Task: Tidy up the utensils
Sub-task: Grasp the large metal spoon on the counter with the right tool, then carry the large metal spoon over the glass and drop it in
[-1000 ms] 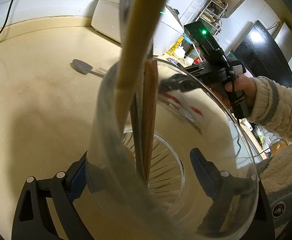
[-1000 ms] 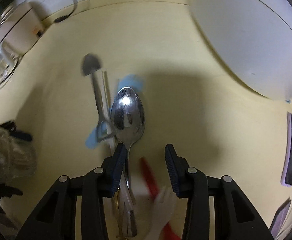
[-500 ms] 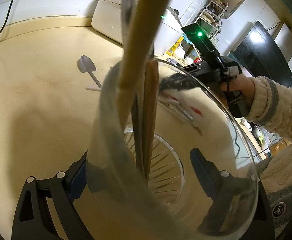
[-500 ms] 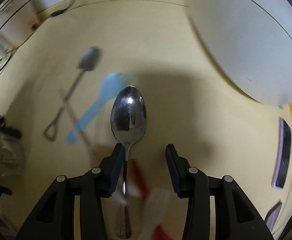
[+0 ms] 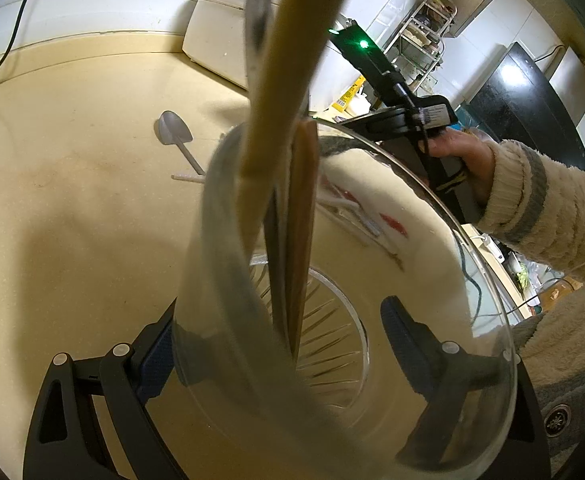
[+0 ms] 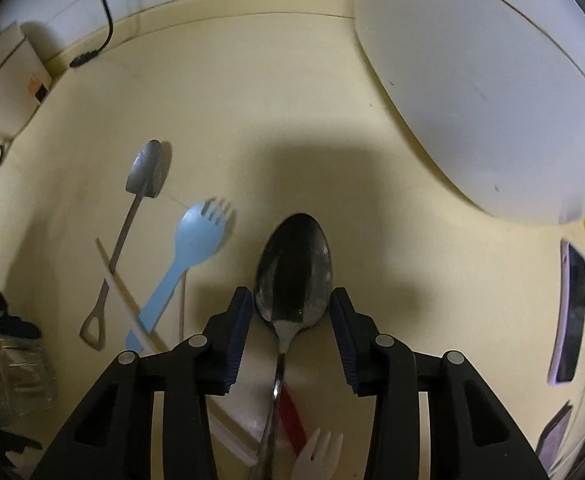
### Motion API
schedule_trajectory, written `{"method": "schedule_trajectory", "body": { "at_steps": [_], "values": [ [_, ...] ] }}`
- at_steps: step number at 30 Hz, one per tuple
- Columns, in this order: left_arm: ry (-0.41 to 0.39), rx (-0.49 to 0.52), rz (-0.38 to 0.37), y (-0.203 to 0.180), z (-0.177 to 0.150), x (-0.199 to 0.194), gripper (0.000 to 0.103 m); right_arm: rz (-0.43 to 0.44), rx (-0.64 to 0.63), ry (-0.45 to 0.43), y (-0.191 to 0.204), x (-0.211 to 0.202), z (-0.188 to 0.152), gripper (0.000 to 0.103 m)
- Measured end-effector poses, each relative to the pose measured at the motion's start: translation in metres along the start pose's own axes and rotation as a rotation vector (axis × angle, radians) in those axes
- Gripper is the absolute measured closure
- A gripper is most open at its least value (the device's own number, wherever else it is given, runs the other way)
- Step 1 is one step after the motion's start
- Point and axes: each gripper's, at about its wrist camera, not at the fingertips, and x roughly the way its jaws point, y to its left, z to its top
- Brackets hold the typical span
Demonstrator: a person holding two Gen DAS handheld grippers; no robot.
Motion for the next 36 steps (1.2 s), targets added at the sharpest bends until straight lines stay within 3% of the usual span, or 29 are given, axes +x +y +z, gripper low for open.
{"method": "schedule_trajectory", "body": {
  "at_steps": [4,8,11,15,24,36],
  "values": [
    [0.0,0.0,0.0,0.0,0.0,0.0,0.009,0.0,0.012,-0.015,-0.003,0.004,0.006,0.052],
    [0.0,0.0,-0.001,0.0,0.0,0.0,0.009,0.005,0.017,-0.028,0.0,0.007,0.013,0.051],
    [0.0,-0.001,-0.001,0.0,0.0,0.0,0.009,0.012,0.035,-0.038,-0.002,0.006,0.009,0.063],
    [0.0,-0.001,-0.001,0.0,0.0,0.001,0.009,0.056,0.086,-0.054,-0.006,0.003,-0.005,0.064],
    [-0.001,-0.001,0.0,-0.001,-0.001,0.001,0.009,0.116,0.149,-0.23,-0.015,-0.058,-0.013,0.064],
    [0.0,-0.001,-0.002,0.0,-0.001,0.001,0.009,0.051,0.151,-0.455,-0.006,-0.142,-0.026,0.064]
  ]
}}
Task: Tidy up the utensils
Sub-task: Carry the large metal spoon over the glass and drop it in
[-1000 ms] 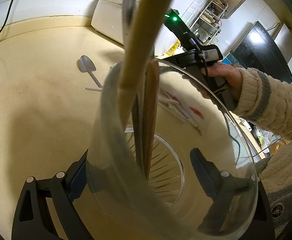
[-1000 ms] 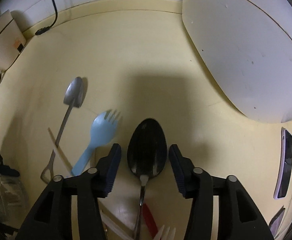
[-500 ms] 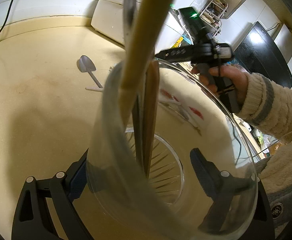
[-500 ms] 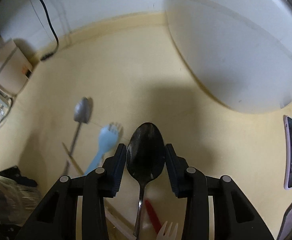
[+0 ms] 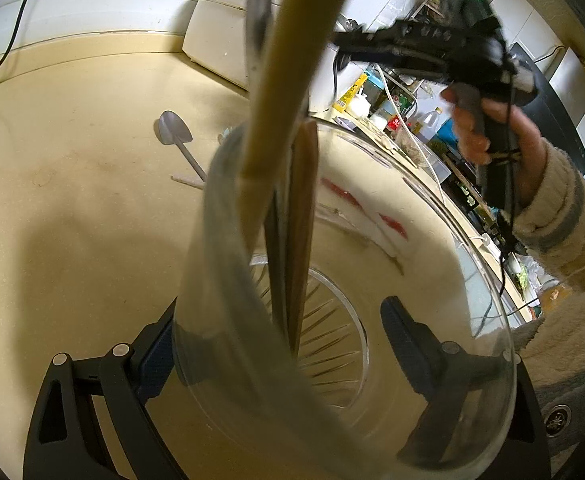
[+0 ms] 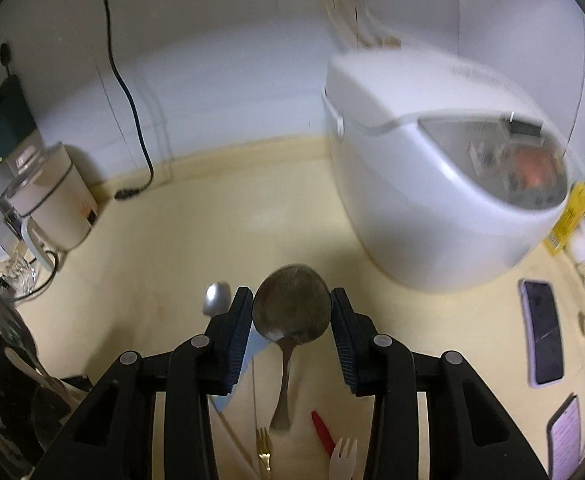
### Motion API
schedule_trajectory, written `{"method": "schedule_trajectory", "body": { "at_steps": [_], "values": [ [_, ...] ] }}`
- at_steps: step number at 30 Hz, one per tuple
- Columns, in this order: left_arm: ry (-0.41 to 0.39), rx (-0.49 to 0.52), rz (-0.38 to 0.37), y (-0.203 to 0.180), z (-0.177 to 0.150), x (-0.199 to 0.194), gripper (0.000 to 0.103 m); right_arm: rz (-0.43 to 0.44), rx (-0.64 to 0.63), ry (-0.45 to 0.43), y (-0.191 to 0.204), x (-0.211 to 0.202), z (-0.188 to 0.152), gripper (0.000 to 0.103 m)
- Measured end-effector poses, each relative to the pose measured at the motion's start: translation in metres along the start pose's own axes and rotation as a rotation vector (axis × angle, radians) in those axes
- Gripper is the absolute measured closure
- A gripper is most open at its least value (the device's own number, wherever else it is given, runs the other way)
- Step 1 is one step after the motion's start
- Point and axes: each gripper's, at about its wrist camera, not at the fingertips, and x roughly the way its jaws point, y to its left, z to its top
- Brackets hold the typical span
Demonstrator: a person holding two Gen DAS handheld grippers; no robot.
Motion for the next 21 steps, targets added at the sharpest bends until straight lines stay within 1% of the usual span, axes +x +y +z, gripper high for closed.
{"method": "schedule_trajectory", "body": {
  "at_steps": [3,6,9,11,16,18,21],
  "values": [
    [0.0,0.0,0.0,0.0,0.0,0.0,0.009,0.007,-0.014,-0.044,0.012,-0.011,0.011,0.064],
    [0.0,0.0,0.0,0.0,0.0,0.0,0.009,0.046,-0.027,-0.087,0.019,-0.035,0.022,0.064],
    [0.0,0.0,0.0,0.0,0.0,0.0,0.009,0.1,-0.056,-0.131,0.036,-0.06,0.034,0.064],
    [0.0,0.0,0.0,0.0,0.0,0.0,0.009,0.162,-0.067,-0.147,0.049,-0.075,0.043,0.064],
    [0.0,0.0,0.0,0.0,0.0,0.0,0.009,0.32,-0.079,-0.133,0.072,-0.111,0.048,0.064],
    [0.0,0.0,0.0,0.0,0.0,0.0,0.009,0.365,-0.094,-0.111,0.085,-0.12,0.045,0.064],
    [0.0,0.0,0.0,0.0,0.0,0.0,0.009,0.405,-0.115,-0.07,0.099,-0.12,0.036,0.064]
  ]
}}
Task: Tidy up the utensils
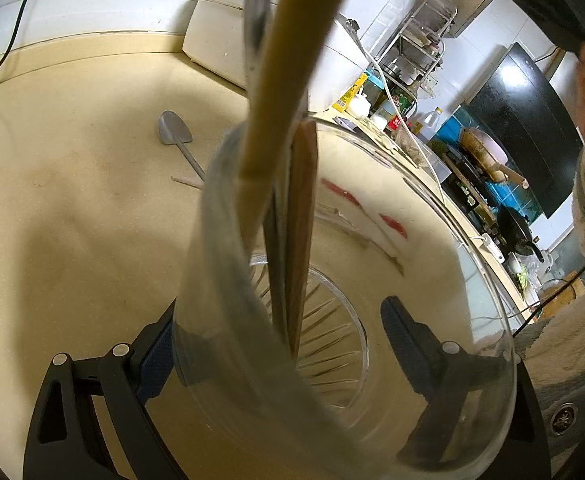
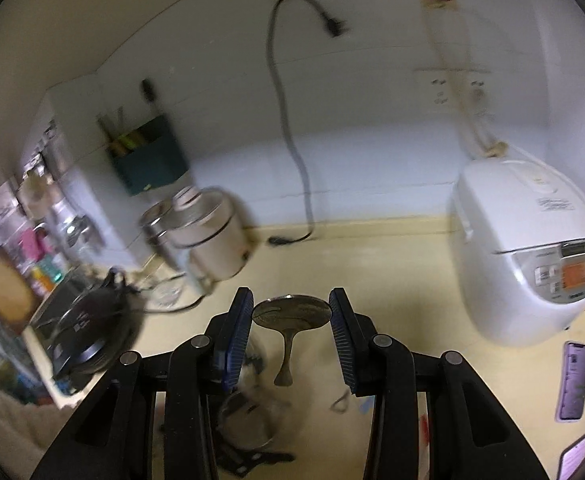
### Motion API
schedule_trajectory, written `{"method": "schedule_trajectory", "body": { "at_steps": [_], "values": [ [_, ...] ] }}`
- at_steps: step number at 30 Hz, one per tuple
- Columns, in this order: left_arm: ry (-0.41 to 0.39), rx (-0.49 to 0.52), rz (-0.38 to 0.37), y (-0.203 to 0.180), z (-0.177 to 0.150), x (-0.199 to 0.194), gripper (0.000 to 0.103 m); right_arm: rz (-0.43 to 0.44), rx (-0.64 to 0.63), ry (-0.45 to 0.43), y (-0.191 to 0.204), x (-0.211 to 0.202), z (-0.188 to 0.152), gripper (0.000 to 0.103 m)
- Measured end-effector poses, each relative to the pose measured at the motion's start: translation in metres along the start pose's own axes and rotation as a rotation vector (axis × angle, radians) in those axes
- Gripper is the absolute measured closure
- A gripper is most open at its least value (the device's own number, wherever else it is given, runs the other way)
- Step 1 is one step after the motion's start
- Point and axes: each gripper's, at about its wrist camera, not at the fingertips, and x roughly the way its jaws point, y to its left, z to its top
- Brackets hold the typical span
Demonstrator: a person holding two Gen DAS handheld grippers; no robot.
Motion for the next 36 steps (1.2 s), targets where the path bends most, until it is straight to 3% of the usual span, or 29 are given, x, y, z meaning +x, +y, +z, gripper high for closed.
{"method": "schedule_trajectory", "body": {
  "at_steps": [11,17,21,24,29,33,36],
  "values": [
    [0.0,0.001,0.001,0.002,-0.001,0.0,0.009,0.04,0.011,0.265,0.014,0.082,-0.055,0.063],
    [0.001,0.0,-0.001,0.003,-0.001,0.0,0.009,0.014,0.075,0.19,-0.005,0.056,-0.041,0.058],
    [0.002,0.003,0.002,0.002,-0.002,0.002,0.009,-0.077,0.141,0.15,-0.044,0.024,-0.037,0.058],
    [0.005,0.011,0.012,0.0,-0.002,0.001,0.009,-0.17,0.153,0.174,-0.07,0.008,-0.042,0.058],
    [0.009,0.021,0.024,-0.006,-0.002,0.001,0.009,-0.306,0.143,0.318,-0.117,0.013,-0.077,0.058],
    [0.01,0.023,0.028,-0.007,-0.001,0.002,0.009,-0.335,0.213,0.435,-0.148,0.038,-0.123,0.063],
    [0.011,0.026,0.032,-0.01,-0.001,0.004,0.009,-0.332,0.239,0.471,-0.159,0.055,-0.143,0.064]
  ]
}}
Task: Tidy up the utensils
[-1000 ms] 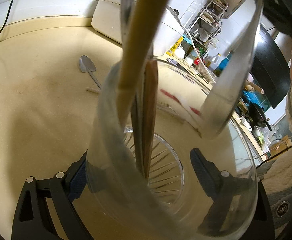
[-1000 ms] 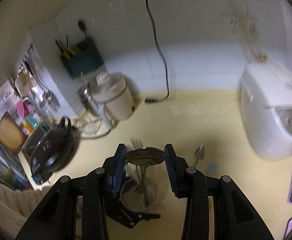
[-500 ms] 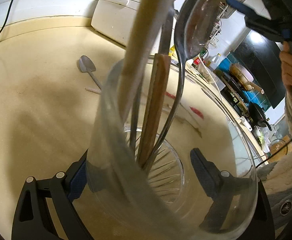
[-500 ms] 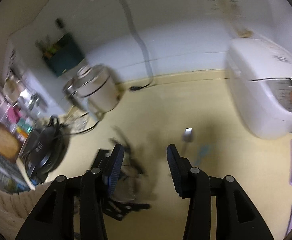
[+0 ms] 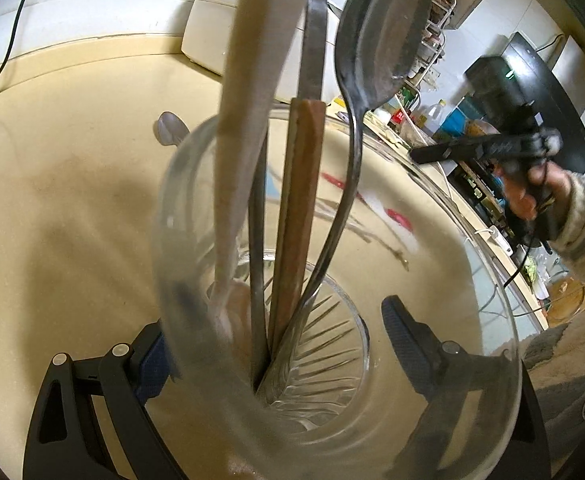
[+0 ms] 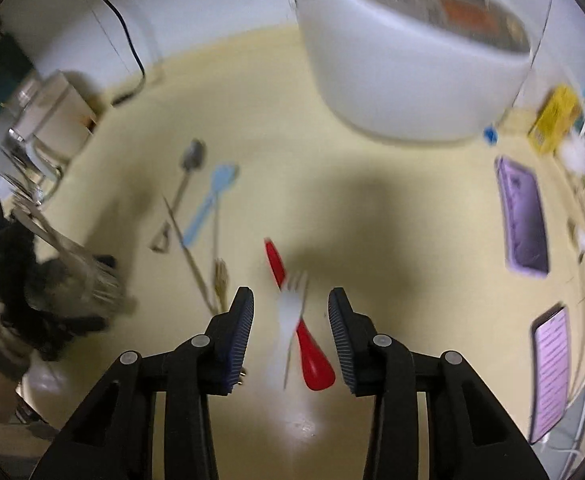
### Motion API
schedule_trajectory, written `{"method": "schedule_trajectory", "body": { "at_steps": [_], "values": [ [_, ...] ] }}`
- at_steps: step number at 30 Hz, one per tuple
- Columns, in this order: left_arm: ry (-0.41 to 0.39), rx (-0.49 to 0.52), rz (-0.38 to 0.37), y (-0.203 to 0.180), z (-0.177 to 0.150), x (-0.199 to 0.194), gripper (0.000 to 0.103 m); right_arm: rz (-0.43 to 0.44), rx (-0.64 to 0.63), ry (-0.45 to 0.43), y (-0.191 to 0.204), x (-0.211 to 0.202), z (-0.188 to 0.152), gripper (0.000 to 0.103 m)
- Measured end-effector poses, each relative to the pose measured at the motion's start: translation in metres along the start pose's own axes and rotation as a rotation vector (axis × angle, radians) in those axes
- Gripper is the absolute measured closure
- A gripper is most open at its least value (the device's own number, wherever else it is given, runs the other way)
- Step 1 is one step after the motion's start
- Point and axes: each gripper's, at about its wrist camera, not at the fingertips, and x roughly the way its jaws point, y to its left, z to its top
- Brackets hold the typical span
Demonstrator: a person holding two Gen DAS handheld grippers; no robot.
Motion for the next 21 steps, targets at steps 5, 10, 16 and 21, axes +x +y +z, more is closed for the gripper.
{"method": "schedule_trajectory", "body": {
  "at_steps": [5,10,16,21],
  "values": [
    [0.003,0.006,0.007,-0.004,0.002,0.001,0.009,-0.033,0.024,0.044,0.002,0.042,0.0,0.064],
    [-0.001,-0.003,-0.004,-0.002,0.001,0.001,0.009,-0.071,-0.008,0.068,0.012,0.063,0.0,0.064],
    [-0.001,-0.003,-0.006,0.001,0.001,0.0,0.009,-0.14,-0.07,0.041,0.024,0.066,0.005,0.081],
    [-0.002,-0.006,-0.009,0.003,0.001,-0.001,0.009,-0.099,-0.029,0.01,0.021,0.059,0.003,0.083]
  ]
}}
